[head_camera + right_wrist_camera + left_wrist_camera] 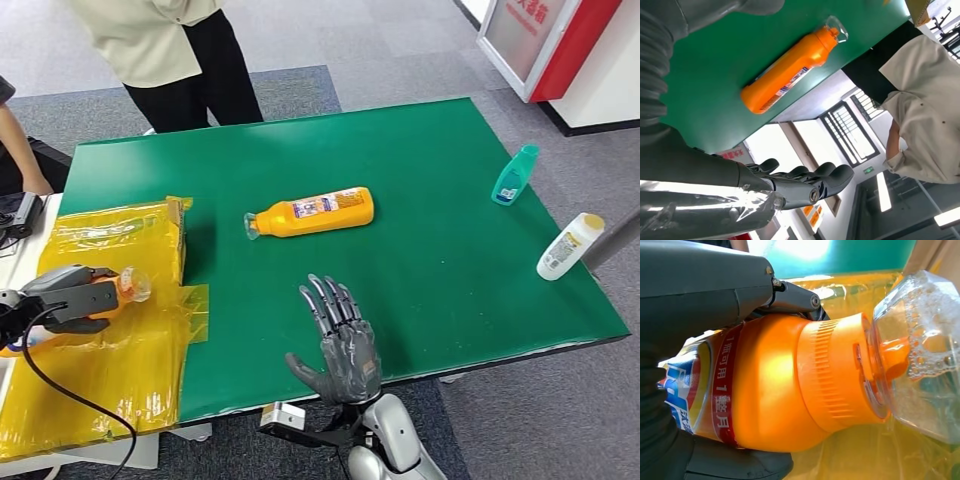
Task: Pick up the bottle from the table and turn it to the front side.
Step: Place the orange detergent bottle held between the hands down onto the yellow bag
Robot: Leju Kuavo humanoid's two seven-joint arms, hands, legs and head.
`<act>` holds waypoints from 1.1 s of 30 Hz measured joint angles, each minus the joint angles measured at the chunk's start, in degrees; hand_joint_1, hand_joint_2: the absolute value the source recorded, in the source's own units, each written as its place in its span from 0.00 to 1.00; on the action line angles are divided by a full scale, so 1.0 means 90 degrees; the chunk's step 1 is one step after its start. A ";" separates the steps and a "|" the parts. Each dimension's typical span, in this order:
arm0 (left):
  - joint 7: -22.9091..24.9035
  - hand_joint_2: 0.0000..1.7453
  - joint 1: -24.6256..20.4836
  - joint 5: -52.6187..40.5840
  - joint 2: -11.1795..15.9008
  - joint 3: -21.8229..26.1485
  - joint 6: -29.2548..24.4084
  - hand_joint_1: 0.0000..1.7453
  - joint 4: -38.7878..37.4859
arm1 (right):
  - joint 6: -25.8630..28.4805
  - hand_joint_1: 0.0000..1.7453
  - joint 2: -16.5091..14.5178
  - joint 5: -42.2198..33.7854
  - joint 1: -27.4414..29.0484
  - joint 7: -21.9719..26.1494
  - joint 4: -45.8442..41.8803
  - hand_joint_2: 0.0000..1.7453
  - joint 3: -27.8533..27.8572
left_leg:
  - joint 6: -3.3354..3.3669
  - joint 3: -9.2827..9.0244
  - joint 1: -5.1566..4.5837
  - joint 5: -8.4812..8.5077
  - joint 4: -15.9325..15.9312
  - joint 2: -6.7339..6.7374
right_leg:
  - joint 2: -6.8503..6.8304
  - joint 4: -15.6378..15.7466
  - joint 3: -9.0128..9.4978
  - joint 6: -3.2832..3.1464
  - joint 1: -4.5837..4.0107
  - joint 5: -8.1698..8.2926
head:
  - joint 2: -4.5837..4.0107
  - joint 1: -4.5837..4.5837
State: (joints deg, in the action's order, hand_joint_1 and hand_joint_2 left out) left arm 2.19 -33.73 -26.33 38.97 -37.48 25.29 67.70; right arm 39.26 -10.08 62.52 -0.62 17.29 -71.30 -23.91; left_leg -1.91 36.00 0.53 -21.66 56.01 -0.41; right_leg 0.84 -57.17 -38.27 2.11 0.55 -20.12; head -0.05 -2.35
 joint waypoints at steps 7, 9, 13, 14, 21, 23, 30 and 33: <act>-0.0272 1.00 0.0029 -0.0288 -0.0145 -0.0073 -0.0411 0.33 -0.0104 | 0.0000 0.00 0.0000 -0.0030 -0.0020 -0.0076 0.0057 1.00 -0.0048 | 0.0000 0.0001 0.0000 0.0000 0.0000 0.0000 | -0.0002 0.0000 0.0000 0.0000 0.0000 -0.0001 | 0.0000 -0.0001; -0.0384 1.00 0.0077 -0.0456 -0.0273 -0.0031 -0.0622 0.02 -0.0148 | 0.0000 0.00 0.0001 -0.0055 -0.0026 -0.0112 0.0074 1.00 -0.0086 | 0.0000 0.0001 0.0000 0.0000 0.0000 -0.0001 | -0.0002 0.0000 0.0001 0.0001 0.0000 0.0000 | -0.0001 -0.0001; -0.0473 1.00 0.0179 -0.0746 -0.0528 0.0107 -0.0861 0.00 -0.0208 | 0.0000 0.00 0.0006 -0.0098 -0.0037 -0.0182 0.0099 1.00 -0.0175 | 0.0000 0.0002 0.0000 -0.0001 0.0000 -0.0001 | -0.0001 0.0001 0.0001 0.0001 0.0001 0.0000 | -0.0001 -0.0001; -0.0474 1.00 0.0202 -0.0827 -0.0584 0.0143 -0.0908 0.00 -0.0218 | 0.0000 0.00 0.0009 -0.0101 -0.0042 -0.0200 0.0107 1.00 -0.0196 | -0.0001 0.0002 0.0000 -0.0001 0.0000 -0.0001 | -0.0001 0.0001 0.0001 0.0001 0.0001 0.0000 | -0.0001 -0.0001; -0.0474 1.00 0.0407 -0.1201 -0.0890 0.0438 -0.1140 0.00 -0.0248 | -0.0005 0.00 0.0044 -0.0103 -0.0050 -0.0270 0.0136 1.00 -0.0288 | -0.0002 0.0002 0.0000 -0.0002 0.0000 -0.0001 | -0.0001 0.0000 0.0000 0.0000 0.0000 -0.0001 | 0.0000 0.0000; -0.0474 1.00 0.0451 -0.1225 -0.0939 0.0498 -0.1157 0.00 -0.0248 | -0.0005 0.00 0.0053 -0.0103 -0.0050 -0.0281 0.0140 1.00 -0.0292 | -0.0002 0.0002 0.0000 -0.0002 0.0000 -0.0001 | -0.0001 0.0000 0.0000 0.0000 0.0000 -0.0001 | -0.0001 -0.0001; -0.0481 1.00 0.0559 -0.1262 -0.1030 0.0645 -0.1222 0.00 -0.0249 | -0.0007 0.00 0.0078 -0.0103 -0.0051 -0.0296 0.0172 1.00 -0.0306 | -0.0002 0.0002 0.0000 -0.0002 0.0000 -0.0001 | -0.0001 0.0000 0.0001 0.0001 0.0001 0.0001 | 0.0001 -0.0001; -0.0651 1.00 0.0776 -0.1138 -0.1046 0.0878 -0.1455 0.00 -0.0137 | -0.0002 0.00 0.0092 -0.0110 -0.0045 -0.0315 0.0184 1.00 -0.0306 | -0.0003 0.0002 0.0000 -0.0002 0.0000 0.0000 | 0.0000 0.0000 0.0001 0.0000 0.0001 0.0001 | 0.0001 -0.0001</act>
State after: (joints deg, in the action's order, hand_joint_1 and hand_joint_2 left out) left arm -3.67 -26.75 -36.57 29.55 -29.58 12.19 66.46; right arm 39.24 -9.25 61.53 -1.02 14.46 -69.64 -26.67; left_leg -1.94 36.01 0.53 -21.68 56.01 -0.42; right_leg 0.84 -57.17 -38.27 2.11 0.56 -20.11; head -0.04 -2.35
